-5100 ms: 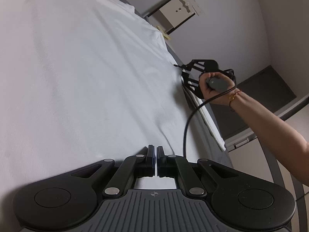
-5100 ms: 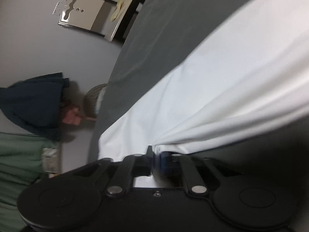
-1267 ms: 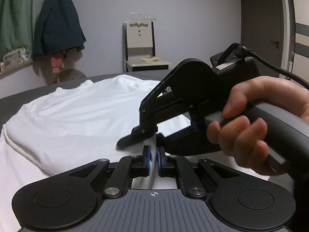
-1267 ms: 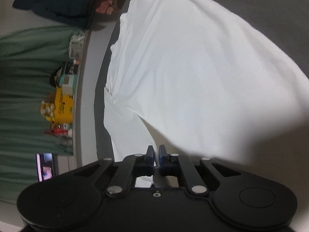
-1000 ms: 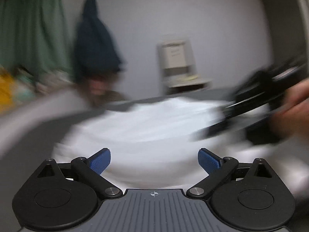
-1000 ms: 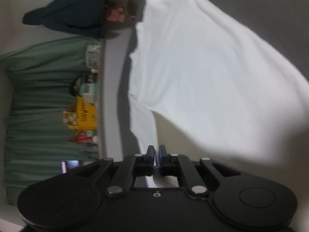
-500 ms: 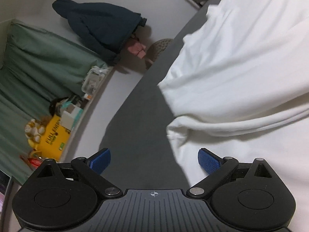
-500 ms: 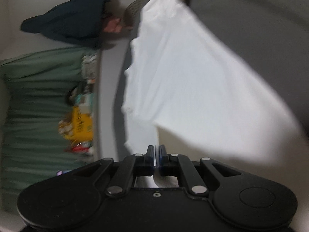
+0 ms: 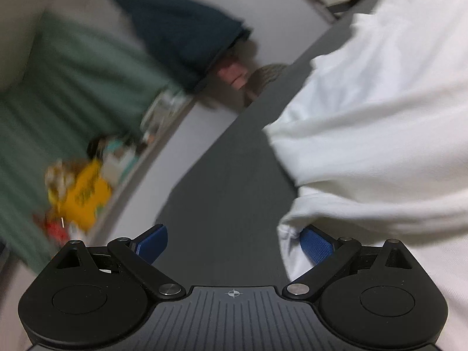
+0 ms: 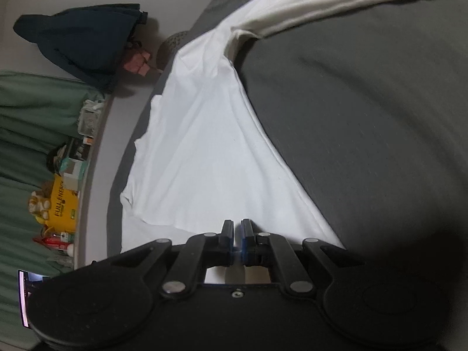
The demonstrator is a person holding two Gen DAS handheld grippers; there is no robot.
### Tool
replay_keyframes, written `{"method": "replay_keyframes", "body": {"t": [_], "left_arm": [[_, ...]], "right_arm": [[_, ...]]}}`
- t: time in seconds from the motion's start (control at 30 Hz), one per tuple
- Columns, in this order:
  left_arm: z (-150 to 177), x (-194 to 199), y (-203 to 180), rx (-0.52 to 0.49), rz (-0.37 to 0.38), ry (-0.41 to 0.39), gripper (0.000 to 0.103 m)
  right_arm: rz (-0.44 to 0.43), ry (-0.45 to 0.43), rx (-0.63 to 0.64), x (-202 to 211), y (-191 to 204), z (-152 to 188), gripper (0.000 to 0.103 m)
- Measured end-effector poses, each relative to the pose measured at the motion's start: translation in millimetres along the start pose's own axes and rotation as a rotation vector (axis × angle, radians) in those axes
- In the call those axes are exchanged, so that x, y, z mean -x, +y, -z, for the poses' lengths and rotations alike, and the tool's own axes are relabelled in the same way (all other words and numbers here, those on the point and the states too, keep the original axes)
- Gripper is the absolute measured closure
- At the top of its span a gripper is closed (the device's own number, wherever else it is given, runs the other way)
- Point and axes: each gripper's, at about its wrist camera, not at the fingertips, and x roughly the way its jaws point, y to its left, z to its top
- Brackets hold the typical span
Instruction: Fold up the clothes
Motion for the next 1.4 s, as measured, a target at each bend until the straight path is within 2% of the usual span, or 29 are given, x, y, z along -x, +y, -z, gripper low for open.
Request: {"method": "replay_keyframes", "body": {"t": [0.13,0.2,0.23,0.27,0.43,0.53,0.6,0.67,0.8,0.83,1.03,1.1,1.3,1.4], "left_arm": [[7.8,-7.6,9.3,0.106,0.009,0.055,0.005],[10.4,-9.2,10.3,0.131,0.010,0.064,0.005],[11.6,-10.0,10.7,0.143,0.010,0.068,0.005],[12.7,-10.8,11.6,0.160,0.011,0.074,0.005],[20.6,-13.2,18.1,0.267,0.016,0.109,0.005],[22.9,-13.6,17.5,0.261,0.013,0.107,0.005],[24.5,-13.6,17.0,0.251,0.009,0.103,0.001],[26.6,-14.3,18.3,0.250,0.014,0.102,0.000],[25.2,-15.0,18.4,0.237,0.023,0.103,0.000],[24.5,-15.3,18.3,0.232,0.025,0.103,0.000],[22.1,-16.7,17.9,0.213,0.042,0.098,0.000],[21.2,-17.8,19.2,0.213,0.052,0.101,0.000],[15.1,-20.2,25.3,0.203,0.099,0.129,0.000],[11.4,-10.3,29.0,0.144,0.129,0.123,0.000]], "right_arm": [[-0.008,0.021,0.001,3.0,2.6,2.5,0.086],[-0.016,0.037,0.020,1.8,6.1,5.2,0.085],[-0.023,0.049,0.027,0.3,8.3,7.3,0.086],[-0.032,0.059,0.033,-0.8,10.3,9.0,0.095],[-0.130,0.059,-0.011,19.9,22.6,9.6,0.096],[-0.196,-0.009,-0.066,48.9,26.0,8.9,0.097],[-0.209,-0.024,-0.110,58.7,21.6,8.7,0.097],[-0.181,0.004,-0.167,54.6,8.2,6.9,0.097],[-0.029,0.055,-0.284,30.9,-25.2,11.8,0.097],[-0.013,0.064,-0.302,29.4,-28.2,14.3,0.097],[-0.087,0.029,-0.166,56.0,8.2,25.3,0.097],[-0.055,-0.008,-0.148,57.0,5.2,20.6,0.097],[0.056,0.053,-0.215,37.8,-30.8,28.9,0.097],[0.085,0.041,-0.154,46.3,-17.6,28.2,0.086]]}}
